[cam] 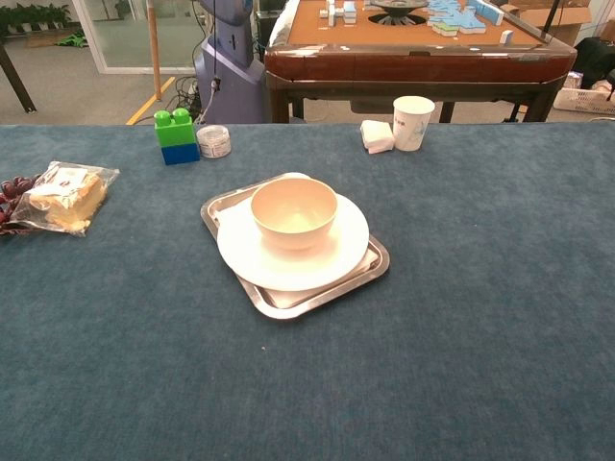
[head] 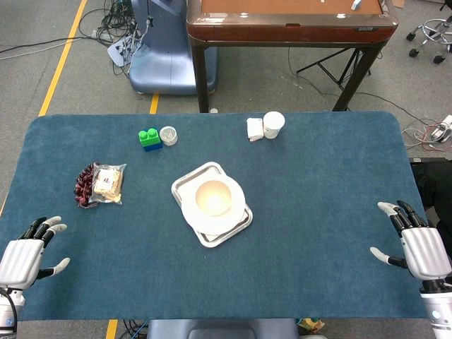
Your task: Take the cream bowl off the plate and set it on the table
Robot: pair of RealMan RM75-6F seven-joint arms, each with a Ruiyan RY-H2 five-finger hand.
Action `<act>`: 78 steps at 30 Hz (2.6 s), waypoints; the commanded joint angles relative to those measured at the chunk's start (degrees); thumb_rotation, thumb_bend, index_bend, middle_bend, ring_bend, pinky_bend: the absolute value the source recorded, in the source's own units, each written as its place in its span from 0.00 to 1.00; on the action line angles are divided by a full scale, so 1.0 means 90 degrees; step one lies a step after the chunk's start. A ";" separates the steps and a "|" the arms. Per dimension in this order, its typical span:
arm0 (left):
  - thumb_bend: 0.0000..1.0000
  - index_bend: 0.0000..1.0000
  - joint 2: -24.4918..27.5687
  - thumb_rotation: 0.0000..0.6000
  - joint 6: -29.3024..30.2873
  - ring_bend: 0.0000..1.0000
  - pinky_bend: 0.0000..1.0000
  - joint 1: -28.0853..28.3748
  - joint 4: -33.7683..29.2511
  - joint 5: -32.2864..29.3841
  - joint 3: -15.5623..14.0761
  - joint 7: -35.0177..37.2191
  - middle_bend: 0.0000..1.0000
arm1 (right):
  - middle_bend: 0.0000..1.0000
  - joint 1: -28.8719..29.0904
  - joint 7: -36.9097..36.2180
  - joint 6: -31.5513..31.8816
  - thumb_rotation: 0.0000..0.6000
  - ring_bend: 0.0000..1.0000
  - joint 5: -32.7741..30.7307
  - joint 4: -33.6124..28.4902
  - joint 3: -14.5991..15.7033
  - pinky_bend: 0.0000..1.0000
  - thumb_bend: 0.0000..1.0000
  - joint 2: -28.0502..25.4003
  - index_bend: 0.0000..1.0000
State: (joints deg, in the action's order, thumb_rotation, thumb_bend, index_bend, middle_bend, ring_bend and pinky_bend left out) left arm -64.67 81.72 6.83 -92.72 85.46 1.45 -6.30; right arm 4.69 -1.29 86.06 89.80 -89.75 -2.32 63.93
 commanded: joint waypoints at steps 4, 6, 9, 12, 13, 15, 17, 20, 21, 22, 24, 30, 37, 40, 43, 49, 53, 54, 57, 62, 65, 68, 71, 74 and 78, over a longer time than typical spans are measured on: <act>0.16 0.28 -0.0006 1.00 -0.0018 0.12 0.35 0.0037 -0.0009 0.0098 -0.0030 0.0036 0.19 | 0.24 -0.0021 -0.0078 0.0001 1.00 0.13 0.0002 0.0042 0.0025 0.34 0.00 0.0007 0.15; 0.16 0.28 -0.0004 1.00 -0.0052 0.12 0.35 0.0057 -0.0014 0.0131 -0.0050 0.0039 0.19 | 0.24 -0.0039 -0.0073 0.0027 1.00 0.13 -0.0008 0.0036 0.0022 0.34 0.00 0.0006 0.15; 0.16 0.28 0.0013 1.00 -0.0083 0.12 0.35 0.0099 -0.0055 0.0255 -0.0094 0.0113 0.19 | 0.24 -0.0082 -0.0071 0.0109 1.00 0.13 -0.0010 0.0025 0.0013 0.34 0.00 0.0002 0.16; 0.16 0.29 0.0028 1.00 -0.0022 0.11 0.35 0.0133 -0.0064 0.0537 -0.0169 0.0299 0.19 | 0.24 -0.0104 -0.0114 0.0146 1.00 0.13 -0.0033 0.0032 -0.0004 0.34 0.00 0.0002 0.17; 0.16 0.29 0.0036 1.00 0.0000 0.10 0.35 0.0144 -0.0066 0.0628 -0.0193 0.0374 0.19 | 0.24 -0.0107 -0.0119 0.0141 1.00 0.13 -0.0049 0.0040 -0.0007 0.34 0.00 0.0006 0.18; 0.16 0.29 0.0067 1.00 0.0042 0.07 0.33 0.0177 -0.0082 0.0828 -0.0246 0.0556 0.18 | 0.24 -0.0100 -0.0097 0.0106 1.00 0.13 -0.0078 0.0052 -0.0012 0.34 0.00 0.0012 0.18; 0.16 0.30 0.0112 1.00 0.0077 0.05 0.29 0.0226 -0.0105 0.1029 -0.0289 0.0729 0.17 | 0.24 -0.0095 -0.0066 0.0092 1.00 0.13 -0.0076 0.0063 -0.0009 0.34 0.00 0.0035 0.18; 0.16 0.35 0.0201 1.00 0.0111 0.01 0.09 0.0356 -0.0233 0.1362 -0.0325 0.0999 0.14 | 0.24 -0.0110 -0.0026 0.0080 1.00 0.13 -0.0057 0.0045 0.0024 0.34 0.00 0.0045 0.18; 0.16 0.38 0.0219 1.00 0.0159 0.00 0.03 0.0419 -0.0244 0.1546 -0.0330 0.1107 0.14 | 0.24 -0.0116 -0.0017 0.0085 1.00 0.13 -0.0057 0.0038 0.0027 0.34 0.00 0.0047 0.18; 0.16 0.41 0.0259 1.00 0.0189 0.00 0.00 0.0511 -0.0260 0.1798 -0.0367 0.1295 0.13 | 0.24 -0.0126 -0.0005 0.0097 1.00 0.13 -0.0065 0.0035 0.0025 0.34 0.00 0.0049 0.19; 0.15 0.44 0.0315 1.00 0.0226 0.00 0.00 0.0657 -0.0317 0.2096 -0.0382 0.1532 0.11 | 0.24 -0.0146 0.0010 0.0121 1.00 0.13 -0.0085 0.0028 0.0018 0.34 0.00 0.0048 0.20; 0.15 0.45 0.0465 1.00 -0.0138 0.00 0.00 0.1240 -0.0675 0.2539 -0.0325 0.1915 0.07 | 0.24 -0.0184 -0.0049 0.0168 1.00 0.13 -0.0146 0.0027 -0.0021 0.34 0.00 0.0021 0.22; 0.15 0.47 0.0347 1.00 -0.0971 0.00 0.00 0.1920 -0.1222 0.2270 0.0044 0.1458 0.06 | 0.24 -0.0159 -0.0087 0.0085 1.00 0.14 -0.0149 0.0016 -0.0013 0.34 0.00 -0.0014 0.28; 0.15 0.48 0.0118 1.00 -0.1205 0.00 0.00 0.2204 -0.1184 0.2155 0.0226 0.1408 0.06 | 0.24 -0.0153 -0.0129 0.0077 1.00 0.14 -0.0146 0.0007 -0.0020 0.34 0.00 -0.0038 0.28; 0.15 0.48 -0.0083 1.00 -0.1417 0.00 0.00 0.2421 -0.1136 0.2007 0.0365 0.1270 0.06 | 0.24 -0.0146 -0.0179 0.0055 1.00 0.14 -0.0171 0.0004 -0.0035 0.34 0.00 -0.0065 0.28; 0.15 0.50 -0.0531 1.00 -0.2089 0.00 0.00 0.2862 -0.1040 0.1378 0.0578 0.0922 0.06 | 0.24 -0.0152 -0.0276 0.0063 1.00 0.14 -0.0205 -0.0017 -0.0067 0.34 0.00 -0.0155 0.28; 0.15 0.44 -0.0909 1.00 -0.2381 0.00 0.00 0.3080 -0.0865 0.1023 0.0666 0.0713 0.05 | 0.24 -0.0200 -0.0261 0.0141 1.00 0.14 -0.0276 -0.0055 -0.0112 0.34 0.00 -0.0216 0.28; 0.15 0.44 -0.1003 1.00 -0.2451 0.00 0.00 0.3131 -0.0797 0.0953 0.0676 0.0660 0.05 | 0.24 -0.0210 -0.0276 0.0153 1.00 0.14 -0.0296 -0.0064 -0.0122 0.34 0.00 -0.0233 0.28; 0.15 0.43 -0.1319 1.00 -0.2635 0.00 0.00 0.3306 -0.0523 0.0791 0.0708 0.0481 0.04 | 0.24 -0.0239 -0.0354 0.0182 1.00 0.14 -0.0356 -0.0088 -0.0155 0.34 0.00 -0.0294 0.28; 0.15 0.43 -0.1753 1.00 -0.2890 0.00 0.00 0.3592 -0.0123 0.0556 0.0779 0.0245 0.04 | 0.24 -0.0263 -0.0502 0.0200 1.00 0.14 -0.0405 -0.0099 -0.0192 0.34 0.00 -0.0368 0.28; 0.15 0.43 -0.1985 1.00 -0.2942 0.00 0.00 0.3715 0.0057 0.0364 0.0873 0.0158 0.04 | 0.24 -0.0274 -0.0594 0.0207 1.00 0.14 -0.0403 -0.0096 -0.0198 0.34 0.00 -0.0404 0.28; 0.15 0.43 -0.2214 1.00 -0.2999 0.00 0.01 0.3833 0.0272 0.0151 0.0958 -0.0022 0.03 | 0.24 -0.0293 -0.0674 0.0233 1.00 0.14 -0.0380 -0.0095 -0.0194 0.34 0.00 -0.0436 0.28; 0.15 0.43 -0.2436 1.00 -0.3033 0.00 0.02 0.3937 0.0524 -0.0071 0.1033 -0.0363 0.03 | 0.24 -0.0314 -0.0757 0.0265 1.00 0.14 -0.0367 -0.0098 -0.0197 0.34 0.00 -0.0470 0.28; 0.15 0.43 -0.2651 1.00 -0.3017 0.00 0.02 0.4010 0.0766 -0.0298 0.1105 -0.0650 0.02 | 0.24 -0.0325 -0.0829 0.0275 1.00 0.14 -0.0371 -0.0089 -0.0205 0.34 0.00 -0.0492 0.28; 0.15 0.44 -0.2860 1.00 -0.2999 0.00 0.02 0.4104 0.1057 -0.0536 0.1169 -0.0993 0.02 | 0.24 -0.0319 -0.0884 0.0238 1.00 0.14 -0.0387 -0.0073 -0.0210 0.34 0.00 -0.0507 0.28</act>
State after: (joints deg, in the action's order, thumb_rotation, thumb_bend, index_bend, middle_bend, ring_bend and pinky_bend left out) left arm -89.53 54.64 43.22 -84.14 81.48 11.56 -14.08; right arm 1.81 -9.22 88.22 86.33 -90.42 -4.20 59.38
